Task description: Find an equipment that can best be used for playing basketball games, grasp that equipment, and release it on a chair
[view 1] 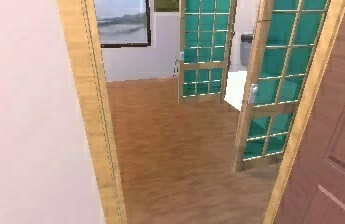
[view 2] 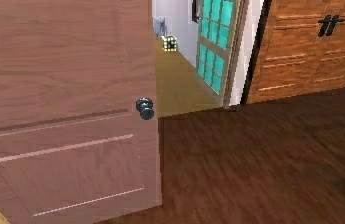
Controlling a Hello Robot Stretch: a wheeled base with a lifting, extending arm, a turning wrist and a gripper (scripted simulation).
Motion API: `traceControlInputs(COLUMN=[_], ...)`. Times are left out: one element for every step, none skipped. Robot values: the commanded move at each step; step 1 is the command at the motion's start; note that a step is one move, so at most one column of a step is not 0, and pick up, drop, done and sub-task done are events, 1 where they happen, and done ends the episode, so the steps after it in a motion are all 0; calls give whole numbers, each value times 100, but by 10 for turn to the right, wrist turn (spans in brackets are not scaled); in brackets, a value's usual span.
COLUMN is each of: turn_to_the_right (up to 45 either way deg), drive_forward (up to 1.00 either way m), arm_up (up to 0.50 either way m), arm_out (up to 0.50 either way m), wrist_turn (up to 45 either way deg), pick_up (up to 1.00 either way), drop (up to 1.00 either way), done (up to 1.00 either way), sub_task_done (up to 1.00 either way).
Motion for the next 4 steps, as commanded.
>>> traceControlInputs(turn_to_the_right=[0,120,0,-390], drive_forward=[45,0,50,0], arm_up=[0,0,0,0], arm_out=[0,0,0,0], wrist_turn=[0,0,0,0], pick_up=[0,0,0,0], drop=[0,0,0,0], done=[0,0,0,0], sub_task_done=[0,0,0,0])
